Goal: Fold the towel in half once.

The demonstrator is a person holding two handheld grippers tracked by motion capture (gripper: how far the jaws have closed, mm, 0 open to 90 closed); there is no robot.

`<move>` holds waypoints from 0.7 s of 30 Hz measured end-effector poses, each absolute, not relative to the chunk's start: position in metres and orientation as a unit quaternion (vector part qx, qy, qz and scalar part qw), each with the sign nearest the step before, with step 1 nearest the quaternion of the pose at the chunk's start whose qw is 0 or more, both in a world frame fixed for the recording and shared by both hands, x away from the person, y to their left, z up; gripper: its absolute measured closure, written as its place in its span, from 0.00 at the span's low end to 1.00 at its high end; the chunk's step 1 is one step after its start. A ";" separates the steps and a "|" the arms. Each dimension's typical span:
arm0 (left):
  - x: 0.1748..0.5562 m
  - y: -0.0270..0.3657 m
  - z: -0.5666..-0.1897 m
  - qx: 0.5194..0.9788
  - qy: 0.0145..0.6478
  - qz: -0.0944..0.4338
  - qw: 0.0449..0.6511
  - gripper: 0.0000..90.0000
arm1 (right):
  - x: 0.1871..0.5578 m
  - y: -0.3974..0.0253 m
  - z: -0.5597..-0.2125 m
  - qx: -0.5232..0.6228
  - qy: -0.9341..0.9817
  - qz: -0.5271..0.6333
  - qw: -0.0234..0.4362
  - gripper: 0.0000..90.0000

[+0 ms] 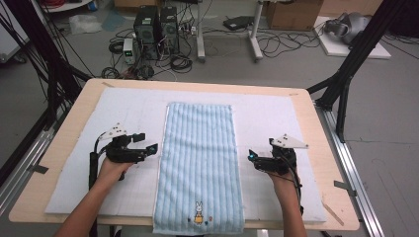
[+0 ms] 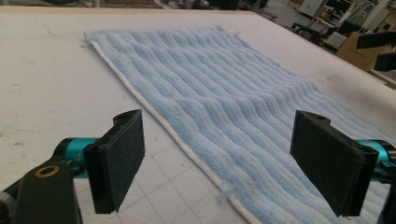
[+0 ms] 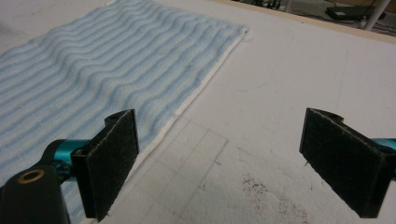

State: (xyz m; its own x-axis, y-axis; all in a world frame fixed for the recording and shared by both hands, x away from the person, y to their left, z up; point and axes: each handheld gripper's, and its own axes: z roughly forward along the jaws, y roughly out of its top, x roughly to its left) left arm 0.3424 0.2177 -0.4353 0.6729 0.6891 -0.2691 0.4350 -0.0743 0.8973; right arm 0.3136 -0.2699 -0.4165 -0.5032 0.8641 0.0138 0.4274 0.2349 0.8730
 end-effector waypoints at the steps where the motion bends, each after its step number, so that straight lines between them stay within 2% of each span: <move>1: 0.343 0.217 -0.436 0.722 0.392 0.113 0.559 0.20 | 0.314 -0.270 -0.417 0.433 0.745 0.444 0.246 0.12; 6: 0.355 0.214 -0.430 0.708 0.424 0.123 0.551 0.20 | 0.315 -0.270 -0.418 0.436 0.745 0.445 0.236 0.12; 12: 0.374 0.204 -0.421 0.711 0.428 0.130 0.543 0.21 | 0.317 -0.269 -0.419 0.436 0.748 0.443 0.233 0.12; 16: 0.382 0.196 -0.421 0.707 0.434 0.119 0.546 0.26 | 0.316 -0.267 -0.420 0.432 0.751 0.443 0.231 0.12; 21: 0.397 0.187 -0.424 0.717 0.453 0.121 0.516 0.29 | 0.317 -0.266 -0.421 0.432 0.751 0.446 0.225 0.12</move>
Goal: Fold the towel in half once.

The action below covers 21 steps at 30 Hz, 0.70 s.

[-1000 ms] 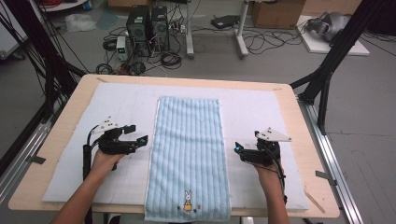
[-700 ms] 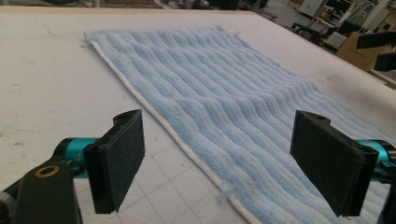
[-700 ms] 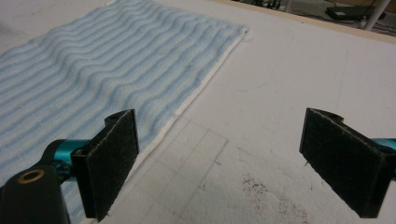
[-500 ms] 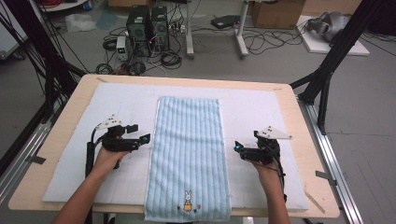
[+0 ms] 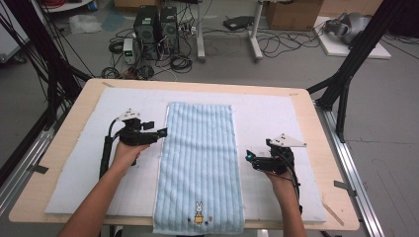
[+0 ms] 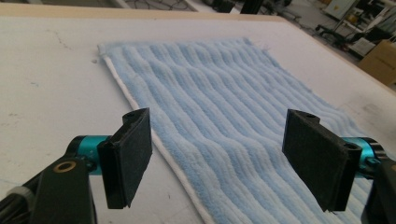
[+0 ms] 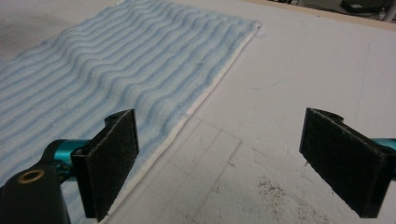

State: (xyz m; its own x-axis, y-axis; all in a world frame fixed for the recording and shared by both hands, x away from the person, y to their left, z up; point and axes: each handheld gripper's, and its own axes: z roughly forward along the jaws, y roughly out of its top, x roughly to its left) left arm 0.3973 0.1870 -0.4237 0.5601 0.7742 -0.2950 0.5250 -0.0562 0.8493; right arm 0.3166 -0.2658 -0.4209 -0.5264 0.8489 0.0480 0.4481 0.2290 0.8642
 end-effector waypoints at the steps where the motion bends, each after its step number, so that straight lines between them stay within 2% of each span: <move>1: 0.401 0.186 -0.423 0.720 0.457 0.124 0.507 0.31 | 0.317 -0.265 -0.421 0.430 0.752 0.446 0.224 0.12; 9: 0.423 0.172 -0.429 0.724 0.488 0.154 0.462 0.40 | 0.319 -0.262 -0.423 0.430 0.756 0.442 0.221 0.12; 16: 0.426 0.155 -0.437 0.749 0.472 0.175 0.431 0.41 | 0.319 -0.263 -0.424 0.437 0.751 0.443 0.219 0.12; 21: 0.427 0.148 -0.447 0.774 0.460 0.166 0.401 0.58 | 0.320 -0.261 -0.426 0.438 0.754 0.440 0.216 0.12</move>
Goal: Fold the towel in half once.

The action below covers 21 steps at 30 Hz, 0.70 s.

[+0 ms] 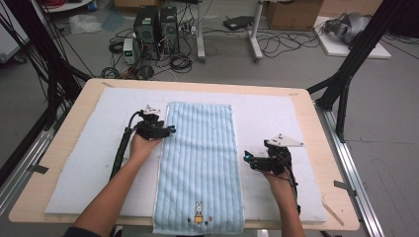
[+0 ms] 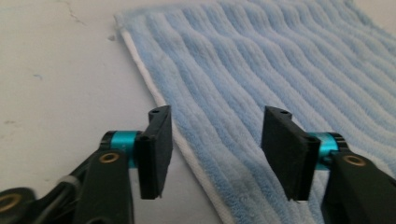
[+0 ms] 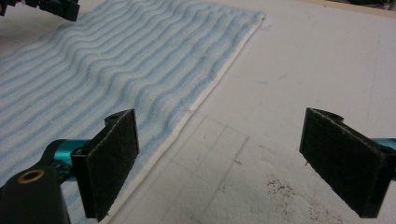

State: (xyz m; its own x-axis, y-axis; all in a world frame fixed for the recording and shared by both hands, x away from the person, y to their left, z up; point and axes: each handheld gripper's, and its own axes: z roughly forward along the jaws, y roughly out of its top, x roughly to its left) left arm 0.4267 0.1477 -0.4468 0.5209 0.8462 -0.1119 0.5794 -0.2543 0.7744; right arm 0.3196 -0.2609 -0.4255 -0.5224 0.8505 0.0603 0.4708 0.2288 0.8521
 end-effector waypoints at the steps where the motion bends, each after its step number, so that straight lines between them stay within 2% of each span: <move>1: 0.426 0.146 -0.448 0.776 0.455 0.176 0.399 0.60 | 0.320 -0.261 -0.426 0.438 0.753 0.440 0.217 0.12; 8: 0.426 0.149 -0.447 0.777 0.455 0.191 0.390 0.81 | 0.321 -0.257 -0.427 0.437 0.756 0.437 0.215 0.12; 10: 0.426 0.150 -0.448 0.783 0.445 0.190 0.392 0.94 | 0.322 -0.255 -0.428 0.442 0.756 0.434 0.211 0.12; 16: 0.425 0.152 -0.450 0.775 0.446 0.183 0.409 0.97 | 0.334 -0.242 -0.428 0.447 0.757 0.434 0.197 0.12; 21: 0.426 0.153 -0.450 0.768 0.450 0.170 0.423 0.97 | 0.365 -0.230 -0.428 0.463 0.769 0.400 0.185 0.13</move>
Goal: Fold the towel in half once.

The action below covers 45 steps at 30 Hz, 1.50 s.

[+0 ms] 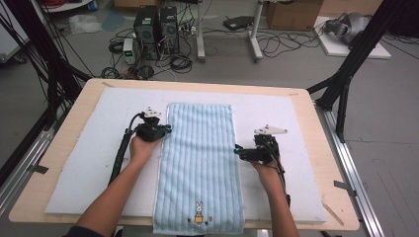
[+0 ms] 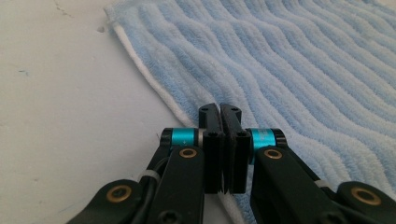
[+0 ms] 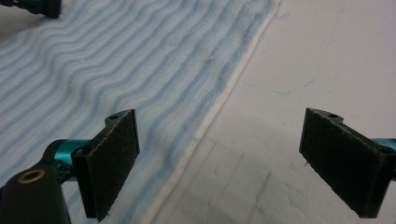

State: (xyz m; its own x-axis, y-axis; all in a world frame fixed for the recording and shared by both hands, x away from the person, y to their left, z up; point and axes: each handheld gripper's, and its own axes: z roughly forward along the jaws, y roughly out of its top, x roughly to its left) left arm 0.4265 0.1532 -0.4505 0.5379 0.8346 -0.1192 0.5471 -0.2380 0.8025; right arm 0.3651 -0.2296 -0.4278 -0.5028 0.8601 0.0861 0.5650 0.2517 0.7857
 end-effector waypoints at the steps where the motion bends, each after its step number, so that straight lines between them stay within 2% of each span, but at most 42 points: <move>1: 0.426 0.153 -0.450 0.766 0.451 0.168 0.426 0.97 | 0.373 -0.227 -0.428 0.467 0.772 0.391 0.182 0.13; 5: 0.427 0.152 -0.450 0.762 0.451 0.158 0.437 0.97 | 0.402 -0.214 -0.433 0.478 0.784 0.365 0.154 0.13; 9: 0.427 0.153 -0.450 0.754 0.457 0.150 0.448 0.97 | 0.422 -0.203 -0.435 0.490 0.787 0.345 0.147 0.19; 11: 0.428 0.154 -0.450 0.751 0.459 0.146 0.451 0.97 | 0.428 -0.197 -0.436 0.488 0.790 0.343 0.140 0.29; 17: 0.429 0.160 -0.449 0.741 0.471 0.132 0.460 0.97 | 0.441 -0.184 -0.434 0.498 0.792 0.313 0.163 0.47; 21: 0.430 0.163 -0.449 0.739 0.477 0.129 0.459 0.97 | 0.445 -0.180 -0.436 0.505 0.793 0.297 0.168 0.57; 24: 0.432 0.166 -0.451 0.736 0.482 0.120 0.460 0.97 | 0.445 -0.180 -0.435 0.503 0.794 0.302 0.162 0.69; 26: 0.433 0.167 -0.452 0.734 0.485 0.118 0.460 0.97 | 0.445 -0.181 -0.435 0.495 0.798 0.308 0.151 0.86; 28: 0.435 0.167 -0.453 0.731 0.490 0.116 0.460 0.97 | 0.446 -0.179 -0.434 0.487 0.804 0.310 0.145 0.93; 37: 0.450 0.170 -0.440 0.718 0.503 0.111 0.469 0.98 | 0.452 -0.182 -0.434 0.492 0.781 0.347 0.166 0.96; 45: 0.435 0.173 -0.428 0.720 0.474 0.110 0.494 0.97 | 0.440 -0.192 -0.421 0.479 0.775 0.382 0.155 0.96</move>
State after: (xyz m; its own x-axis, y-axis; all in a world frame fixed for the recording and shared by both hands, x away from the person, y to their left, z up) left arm 0.4345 0.1727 -0.4280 0.5259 0.7918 -0.3106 0.5742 -0.0611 0.8164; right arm 0.4400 -0.1923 -0.4213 -0.4922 0.8615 0.1250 0.6244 0.2493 0.7403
